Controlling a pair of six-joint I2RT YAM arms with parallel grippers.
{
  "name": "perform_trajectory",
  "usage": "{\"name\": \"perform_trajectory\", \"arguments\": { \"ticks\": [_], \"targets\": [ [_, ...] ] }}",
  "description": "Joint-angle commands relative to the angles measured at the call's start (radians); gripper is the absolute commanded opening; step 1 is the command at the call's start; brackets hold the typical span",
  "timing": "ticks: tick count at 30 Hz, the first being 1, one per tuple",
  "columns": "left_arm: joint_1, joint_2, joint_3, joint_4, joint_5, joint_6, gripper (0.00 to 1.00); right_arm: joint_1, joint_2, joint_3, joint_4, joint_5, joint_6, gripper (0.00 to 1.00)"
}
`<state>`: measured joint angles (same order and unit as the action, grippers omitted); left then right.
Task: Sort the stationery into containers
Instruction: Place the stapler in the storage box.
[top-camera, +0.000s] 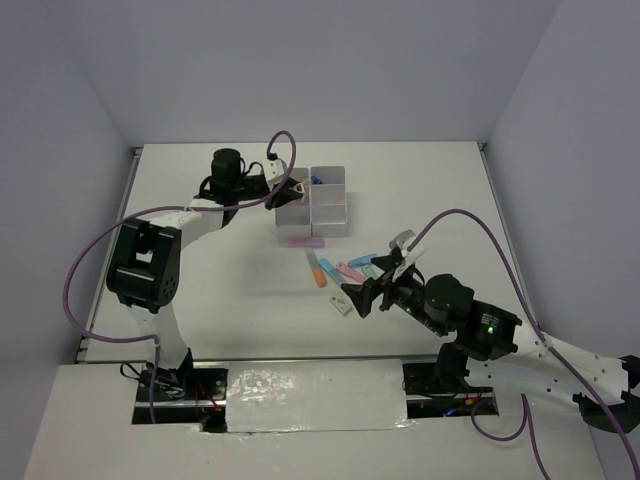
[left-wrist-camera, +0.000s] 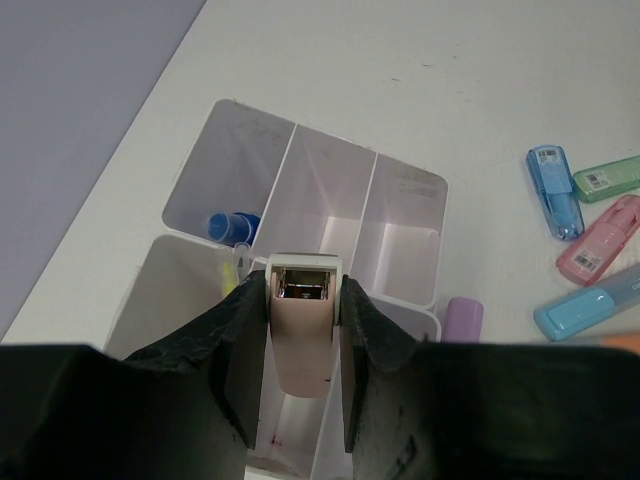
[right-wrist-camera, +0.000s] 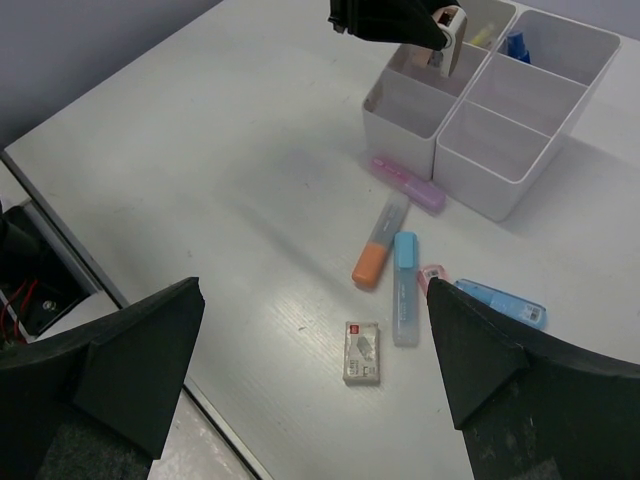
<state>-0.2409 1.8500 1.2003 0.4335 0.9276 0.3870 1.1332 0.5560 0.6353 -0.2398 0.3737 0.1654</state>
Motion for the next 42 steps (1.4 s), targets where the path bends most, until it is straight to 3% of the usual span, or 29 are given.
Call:
{"name": "perform_trajectory", "arguments": {
  "ticks": [1, 10, 13, 16, 17, 18, 29, 33, 36, 37, 38, 42],
  "targets": [
    [0.011, 0.023, 0.002, 0.09, 0.04, 0.016, 0.16, -0.003, -0.001, 0.043, 0.025, -0.016, -0.02, 1.0],
    [0.025, 0.075, 0.008, 0.128, 0.022, -0.022, 0.25, -0.003, -0.007, 0.029, 0.043, -0.064, -0.032, 1.0],
    [0.029, 0.069, -0.022, 0.206, 0.019, -0.089, 0.36, -0.004, -0.005, 0.032, 0.043, -0.09, -0.035, 1.0],
    [0.031, 0.055, -0.033, 0.246, 0.03, -0.123, 0.41, -0.001, -0.007, 0.032, 0.043, -0.098, -0.037, 1.0],
    [0.029, 0.045, -0.033, 0.248, 0.036, -0.129, 0.78, -0.001, -0.007, 0.033, 0.045, -0.099, -0.037, 1.0],
    [0.029, 0.04, -0.034, 0.251, 0.042, -0.135, 0.99, -0.003, -0.007, 0.035, 0.043, -0.099, -0.037, 1.0],
    [0.028, -0.123, -0.097, 0.373, 0.027, -0.27, 0.99, -0.003, -0.024, 0.029, 0.043, -0.053, -0.012, 1.0],
    [0.028, -0.288, -0.142, 0.393, -0.19, -0.529, 0.99, -0.013, 0.077, 0.046, 0.019, 0.017, 0.039, 1.0],
    [0.029, -0.429, -0.143, 0.207, -0.392, -0.762, 0.99, -0.047, 0.203, 0.093, -0.027, 0.019, 0.106, 1.0],
    [0.029, -0.463, -0.136, 0.121, -0.532, -0.824, 0.99, -0.068, 0.235, 0.107, -0.039, -0.01, 0.118, 1.0],
    [0.034, -0.532, -0.13, -0.047, -0.594, -0.979, 0.99, -0.125, 0.299, 0.131, -0.065, -0.036, 0.146, 1.0],
    [0.051, -0.708, -0.223, -0.197, -0.512, -1.169, 0.99, -0.257, 0.45, 0.176, -0.108, -0.174, 0.184, 0.98]
  ]
}}
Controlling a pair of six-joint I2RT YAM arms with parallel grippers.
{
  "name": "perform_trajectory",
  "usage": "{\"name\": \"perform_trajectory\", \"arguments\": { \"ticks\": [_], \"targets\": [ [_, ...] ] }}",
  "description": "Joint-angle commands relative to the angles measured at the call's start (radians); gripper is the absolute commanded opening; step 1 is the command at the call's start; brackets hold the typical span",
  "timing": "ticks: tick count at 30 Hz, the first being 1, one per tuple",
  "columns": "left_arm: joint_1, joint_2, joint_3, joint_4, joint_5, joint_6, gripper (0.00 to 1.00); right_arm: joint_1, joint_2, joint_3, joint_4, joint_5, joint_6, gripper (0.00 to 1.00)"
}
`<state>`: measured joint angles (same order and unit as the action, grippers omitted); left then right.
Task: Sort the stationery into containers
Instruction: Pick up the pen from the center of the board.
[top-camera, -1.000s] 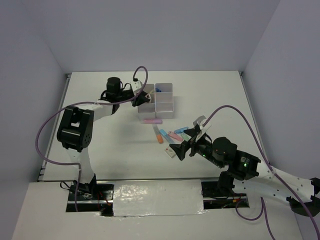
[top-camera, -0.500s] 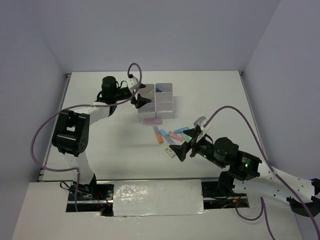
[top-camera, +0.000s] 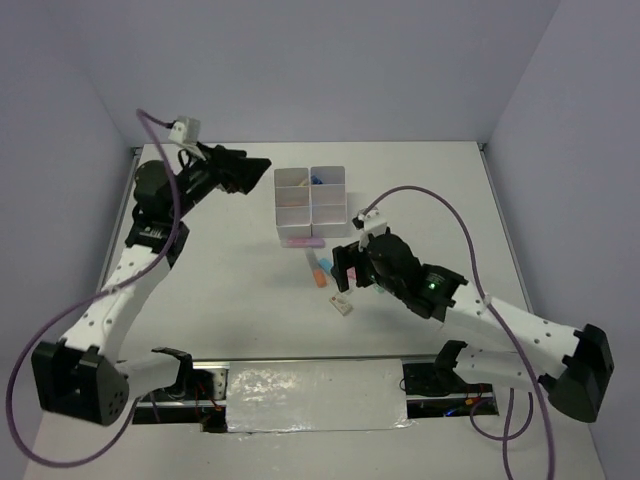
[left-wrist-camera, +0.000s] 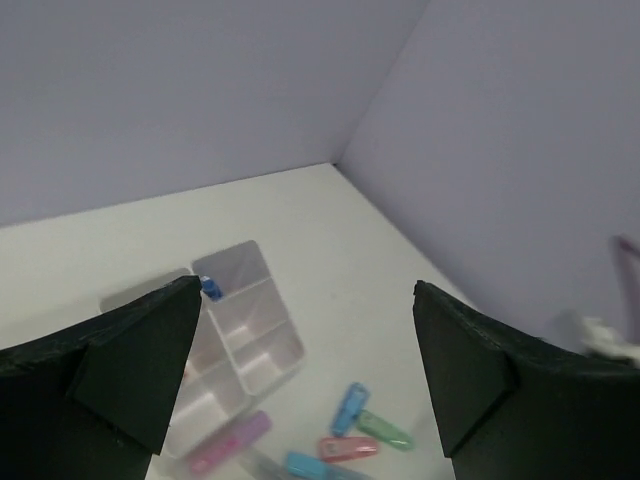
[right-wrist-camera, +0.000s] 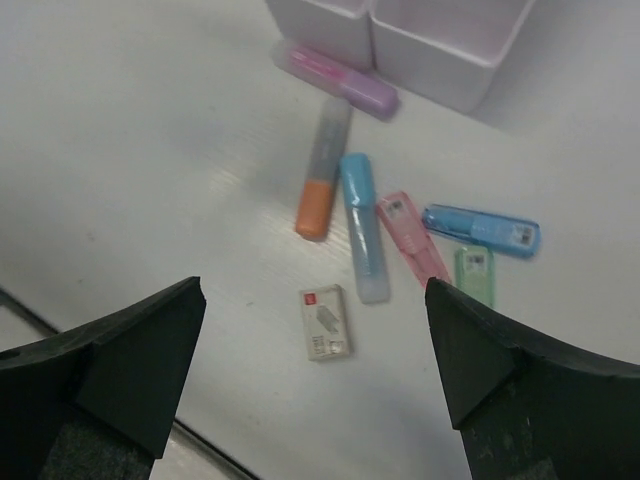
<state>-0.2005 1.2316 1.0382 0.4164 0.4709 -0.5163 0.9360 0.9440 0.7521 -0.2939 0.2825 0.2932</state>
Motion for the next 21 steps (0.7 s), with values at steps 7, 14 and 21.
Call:
{"name": "perform_trajectory", "arguments": {
  "ticks": [7, 14, 21],
  "targets": [
    [0.036, -0.507, -0.366, -0.39, -0.188, -0.363, 0.99, -0.066, 0.404, 0.246, -0.133, -0.088, 0.057, 0.75],
    [0.038, -0.58, -0.153, -0.934, -0.403, -0.091, 0.99, -0.066, 0.748, 0.464, -0.206, -0.062, 0.06, 0.64],
    [0.038, -0.615, -0.154, -1.03, -0.443, 0.097, 0.99, -0.069, 0.913, 0.573, -0.229, -0.062, 0.067, 0.63]
  ]
}}
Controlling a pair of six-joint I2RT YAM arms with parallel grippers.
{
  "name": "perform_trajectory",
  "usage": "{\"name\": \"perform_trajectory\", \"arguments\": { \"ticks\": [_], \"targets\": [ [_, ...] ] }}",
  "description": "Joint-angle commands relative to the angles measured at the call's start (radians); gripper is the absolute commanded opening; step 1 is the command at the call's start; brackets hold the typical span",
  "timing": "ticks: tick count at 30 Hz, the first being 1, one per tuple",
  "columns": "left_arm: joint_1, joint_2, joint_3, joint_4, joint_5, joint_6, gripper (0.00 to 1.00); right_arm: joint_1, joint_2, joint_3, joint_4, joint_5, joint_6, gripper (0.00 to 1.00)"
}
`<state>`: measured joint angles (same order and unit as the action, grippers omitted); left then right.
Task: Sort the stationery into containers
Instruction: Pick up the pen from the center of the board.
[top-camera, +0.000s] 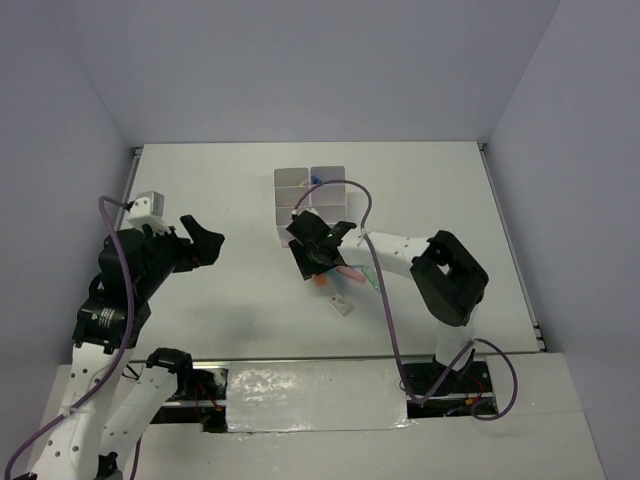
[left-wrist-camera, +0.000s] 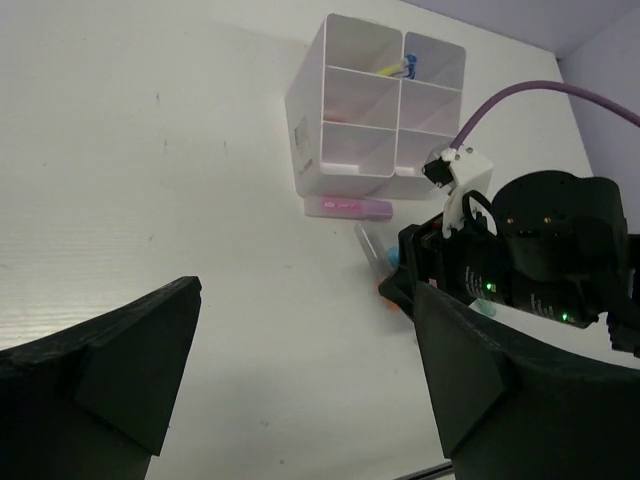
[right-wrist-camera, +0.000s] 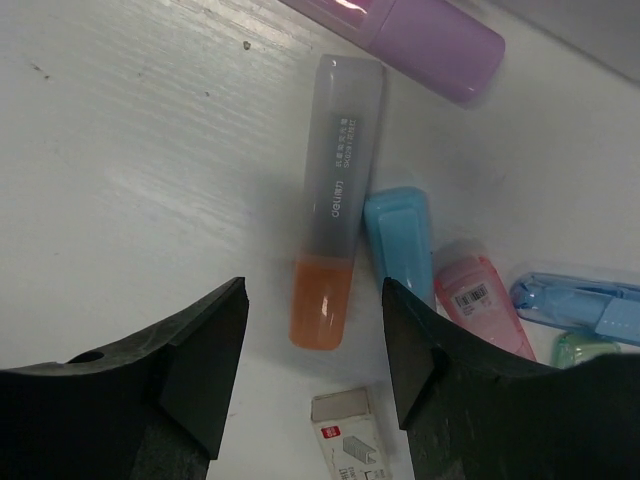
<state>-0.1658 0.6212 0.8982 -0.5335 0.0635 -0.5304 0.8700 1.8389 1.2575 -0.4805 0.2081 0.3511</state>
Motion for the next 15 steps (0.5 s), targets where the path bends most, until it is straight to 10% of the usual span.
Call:
{"name": "perform_trajectory", "arguments": {
  "ticks": [1, 15],
  "targets": [
    [0.003, -0.005, -0.03, -0.073, -0.037, 0.115, 0.99, -0.003, 0.028, 0.075, -0.05, 0.02, 0.009, 0.63],
    [0.003, -0.038, -0.099, -0.02, 0.025, 0.109, 0.99, -0.017, 0.092, 0.049, -0.009, -0.041, -0.003, 0.61]
  ]
}}
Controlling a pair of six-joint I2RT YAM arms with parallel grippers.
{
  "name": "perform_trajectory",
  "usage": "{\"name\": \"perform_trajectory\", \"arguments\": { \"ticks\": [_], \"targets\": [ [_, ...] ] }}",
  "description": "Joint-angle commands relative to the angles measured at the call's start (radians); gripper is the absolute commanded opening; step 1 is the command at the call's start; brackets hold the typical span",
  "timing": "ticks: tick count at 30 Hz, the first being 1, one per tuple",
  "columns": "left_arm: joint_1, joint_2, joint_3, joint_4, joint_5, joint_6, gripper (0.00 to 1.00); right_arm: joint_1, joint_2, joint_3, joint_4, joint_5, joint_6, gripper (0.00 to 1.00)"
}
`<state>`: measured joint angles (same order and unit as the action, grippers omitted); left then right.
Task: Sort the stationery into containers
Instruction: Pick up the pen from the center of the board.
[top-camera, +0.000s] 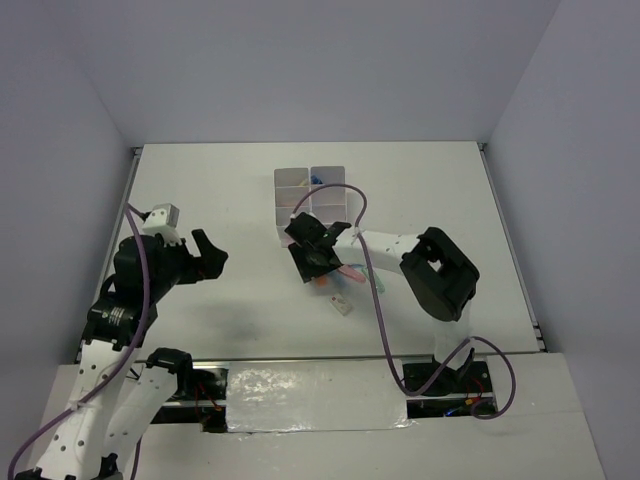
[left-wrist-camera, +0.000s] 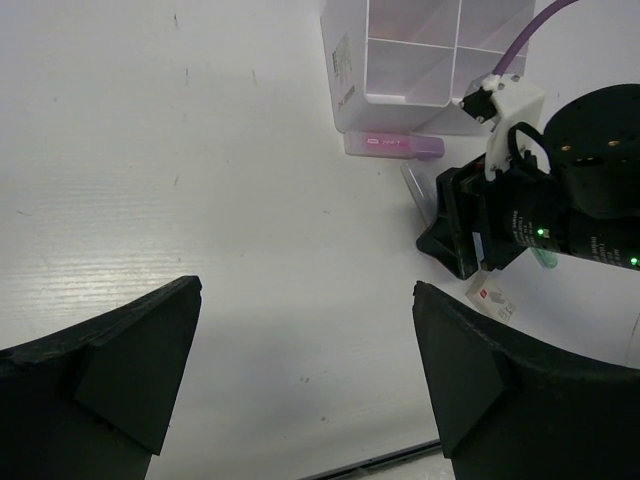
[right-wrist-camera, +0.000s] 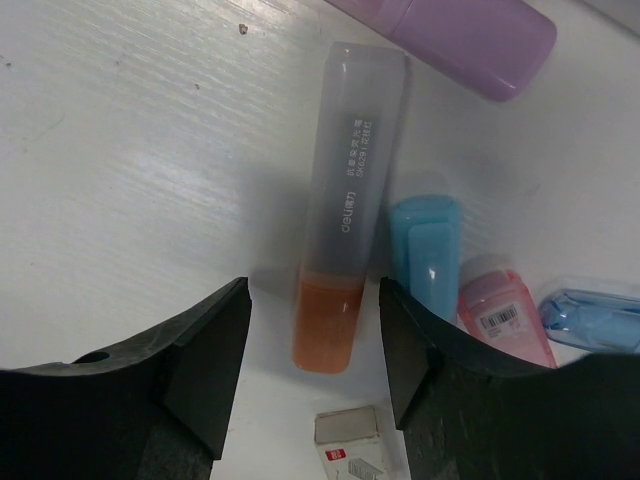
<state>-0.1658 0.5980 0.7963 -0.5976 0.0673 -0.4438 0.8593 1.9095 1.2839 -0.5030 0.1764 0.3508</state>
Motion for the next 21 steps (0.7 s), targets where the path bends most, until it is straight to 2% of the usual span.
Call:
{"name": "perform_trajectory", "arguments": {
  "ticks": [1, 4, 7, 8, 10, 13, 14, 15, 17, 21],
  "targets": [
    [0.003, -0.017, 0.001, 0.045, 0.02, 0.022, 0.99, -0.008, 0.026, 0.023, 0.018, -0.011, -0.003, 0.61],
    [0.003, -0.02, 0.0, 0.044, 0.012, 0.02, 0.99, -0.009, 0.054, 0.028, 0.02, -0.011, 0.001, 0.58],
    [0.003, -0.017, 0.006, 0.036, -0.007, 0.014, 0.99, -0.008, 0.074, 0.025, 0.021, -0.021, 0.008, 0.42],
    [0.003, -0.017, 0.012, 0.033, -0.017, 0.008, 0.99, -0.006, 0.069, 0.016, 0.029, -0.034, 0.01, 0.32],
    [0.003, -0.018, 0.023, 0.015, -0.059, -0.007, 0.99, 0.001, 0.054, -0.009, 0.055, -0.044, 0.016, 0.27],
    [0.003, -0.036, 0.017, 0.044, -0.048, -0.076, 0.99, 0.023, 0.001, -0.038, 0.098, -0.112, 0.01, 0.18],
    [0.003, -0.059, -0.018, 0.077, 0.012, -0.12, 0.99, 0.026, -0.048, -0.066, 0.136, -0.135, 0.007, 0.07],
    [0.002, -0.072, -0.044, 0.117, 0.05, -0.148, 0.99, 0.027, -0.078, -0.084, 0.162, -0.171, 0.007, 0.04],
    [0.003, -0.105, -0.129, 0.263, 0.162, -0.255, 0.99, 0.037, -0.191, -0.15, 0.247, -0.215, 0.008, 0.03],
    [0.0, -0.113, -0.284, 0.569, 0.291, -0.476, 0.99, 0.096, -0.392, -0.297, 0.426, -0.196, -0.01, 0.02]
  ]
}}
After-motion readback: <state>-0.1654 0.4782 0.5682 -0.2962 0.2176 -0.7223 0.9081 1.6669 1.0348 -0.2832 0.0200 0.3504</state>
